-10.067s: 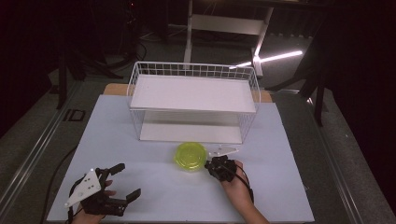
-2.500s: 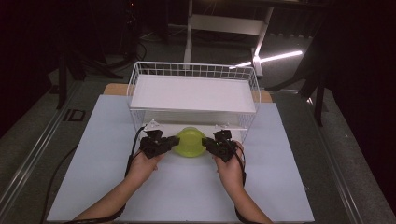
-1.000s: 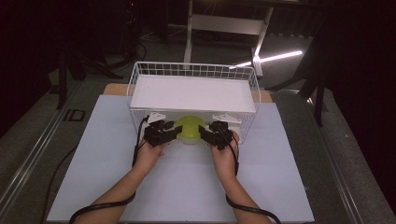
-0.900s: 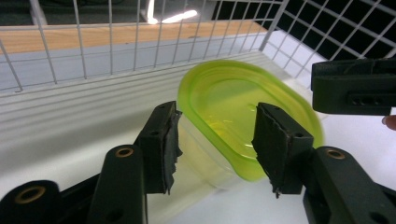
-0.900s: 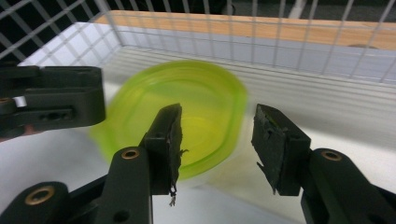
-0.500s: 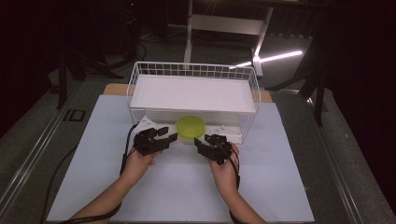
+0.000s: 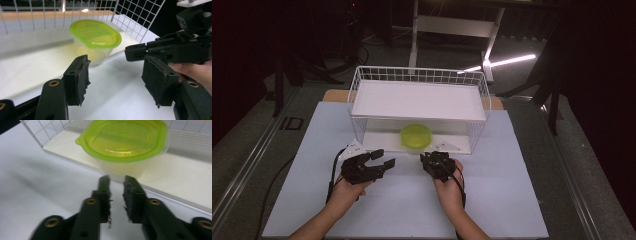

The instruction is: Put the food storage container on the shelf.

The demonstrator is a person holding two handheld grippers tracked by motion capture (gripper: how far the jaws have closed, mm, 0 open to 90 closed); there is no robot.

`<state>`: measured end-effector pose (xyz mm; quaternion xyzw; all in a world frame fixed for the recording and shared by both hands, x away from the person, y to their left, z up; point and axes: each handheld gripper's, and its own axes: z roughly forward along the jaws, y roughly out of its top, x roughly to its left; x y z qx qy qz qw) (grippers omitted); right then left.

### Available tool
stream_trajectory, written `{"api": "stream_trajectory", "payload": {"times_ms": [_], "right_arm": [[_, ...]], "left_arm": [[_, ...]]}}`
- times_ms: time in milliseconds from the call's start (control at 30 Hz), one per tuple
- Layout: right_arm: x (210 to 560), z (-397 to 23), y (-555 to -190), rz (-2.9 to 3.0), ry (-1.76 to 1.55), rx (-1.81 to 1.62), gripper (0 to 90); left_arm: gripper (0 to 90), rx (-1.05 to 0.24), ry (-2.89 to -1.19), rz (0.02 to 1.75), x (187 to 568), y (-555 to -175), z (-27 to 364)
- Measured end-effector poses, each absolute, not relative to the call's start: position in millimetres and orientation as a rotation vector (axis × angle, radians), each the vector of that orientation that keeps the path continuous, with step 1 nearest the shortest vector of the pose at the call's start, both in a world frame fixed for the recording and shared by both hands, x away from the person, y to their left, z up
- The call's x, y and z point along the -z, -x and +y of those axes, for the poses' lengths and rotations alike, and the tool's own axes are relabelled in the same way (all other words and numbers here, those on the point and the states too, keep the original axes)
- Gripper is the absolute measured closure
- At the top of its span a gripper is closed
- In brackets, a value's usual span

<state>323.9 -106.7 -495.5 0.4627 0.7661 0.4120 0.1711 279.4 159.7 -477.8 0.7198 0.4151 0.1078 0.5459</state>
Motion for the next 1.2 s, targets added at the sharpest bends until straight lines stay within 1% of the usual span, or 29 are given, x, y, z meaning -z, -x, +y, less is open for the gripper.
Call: {"api": "stream_trajectory", "payload": {"times_ms": [33, 100, 133, 167, 200, 300, 367, 400, 467, 500, 533, 567, 767, 1200], "right_arm": [[496, -107, -324, 2.175, -1.314, -1.170, 82.7], [498, -106, -327, 2.189, -1.328, -1.139, 89.4], [499, -106, -328, 2.195, -1.327, -1.127, 89.7], [500, -105, -330, 2.194, -1.333, -1.125, 89.7], [501, -105, -331, 2.195, -1.343, -1.125, 89.7], [501, -104, -335, 2.186, -1.365, -1.130, 89.7], [502, -102, -338, 2.186, -1.370, -1.131, 89.7], [502, -101, -339, 2.185, -1.370, -1.135, 89.7], [502, -99, -341, 2.189, -1.369, -1.133, 89.7], [503, -97, -342, 2.194, -1.372, -1.133, 89.7], [503, -96, -343, 2.194, -1.381, -1.137, 89.7], [504, -95, -345, 2.194, -1.381, -1.138, 89.7], [506, -87, -352, 2.195, -1.374, -1.134, 89.7], [509, -77, -376, 2.167, -1.418, -1.127, 89.7]], "left_arm": [[37.0, -0.256, -1.707, 0.984, 478, -279, 160], [36.5, -0.278, -1.711, 0.985, 483, -271, 163], [34.5, -0.274, -1.713, 0.969, 485, -269, 165], [29.9, -0.277, -1.704, 0.960, 487, -267, 166], [28.0, -0.277, -1.703, 0.957, 489, -266, 168], [26.1, -0.257, -1.691, 0.961, 495, -265, 171], [19.1, -0.248, -1.689, 0.958, 498, -266, 172], [16.3, -0.263, -1.689, 0.958, 499, -265, 173], [14.7, -0.284, -1.681, 0.947, 500, -264, 175], [11.2, -0.307, -1.693, 0.939, 501, -264, 175], [3.3, -0.324, -1.702, 0.932, 501, -263, 175], [1.3, -0.345, -1.702, 0.931, 502, -262, 175], [1.3, -0.393, -1.698, 0.958, 507, -262, 179], [1.3, -0.394, -1.699, 0.944, 509, -262, 181]]}}
